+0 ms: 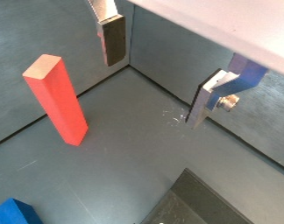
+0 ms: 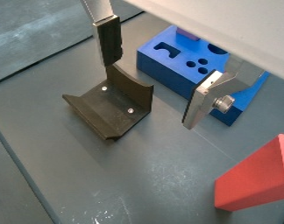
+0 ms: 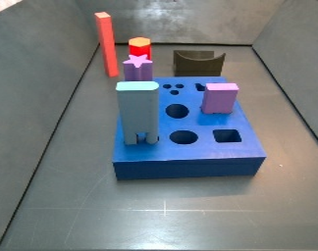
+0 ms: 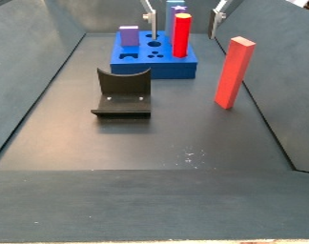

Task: Pick up the rectangle object. Move up. Move to above the board. Insert the rectangle object.
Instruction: Pick up the rectangle object.

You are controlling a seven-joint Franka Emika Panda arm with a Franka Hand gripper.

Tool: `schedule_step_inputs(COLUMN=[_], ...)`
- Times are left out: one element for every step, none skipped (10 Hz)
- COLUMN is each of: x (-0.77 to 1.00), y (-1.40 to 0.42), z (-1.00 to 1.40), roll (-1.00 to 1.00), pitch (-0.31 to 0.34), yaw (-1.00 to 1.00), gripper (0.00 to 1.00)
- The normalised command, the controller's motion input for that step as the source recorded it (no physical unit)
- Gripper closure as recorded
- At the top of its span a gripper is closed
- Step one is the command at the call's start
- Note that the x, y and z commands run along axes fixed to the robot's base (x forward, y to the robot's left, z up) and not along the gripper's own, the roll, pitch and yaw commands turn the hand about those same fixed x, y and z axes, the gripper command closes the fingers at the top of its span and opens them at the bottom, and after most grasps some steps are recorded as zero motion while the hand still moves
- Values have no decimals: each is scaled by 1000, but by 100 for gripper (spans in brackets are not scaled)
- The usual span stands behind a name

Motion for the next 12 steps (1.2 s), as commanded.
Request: schedule_step_inputs(x=[-606, -817, -820, -837, -857, -889, -937, -943, -1000, -934, -897, -874], y=[-343, -466, -491, -449, -417, -346, -266, 0, 17, 11, 0, 6], z=[14, 6, 3, 86, 77, 17, 0, -123, -303, -254, -240, -220], roll=[0, 0, 0, 0, 0, 0, 6, 76, 106, 61, 64, 61], pitch=[-57, -161, -150, -144, -141, -150, -129, -103, -110, -103, -96, -84], yaw=[131, 309, 309, 320, 314, 291, 260, 309, 254, 303, 343, 360], gripper=[0, 0, 0, 0, 0, 0, 0, 0, 0, 0, 0, 0])
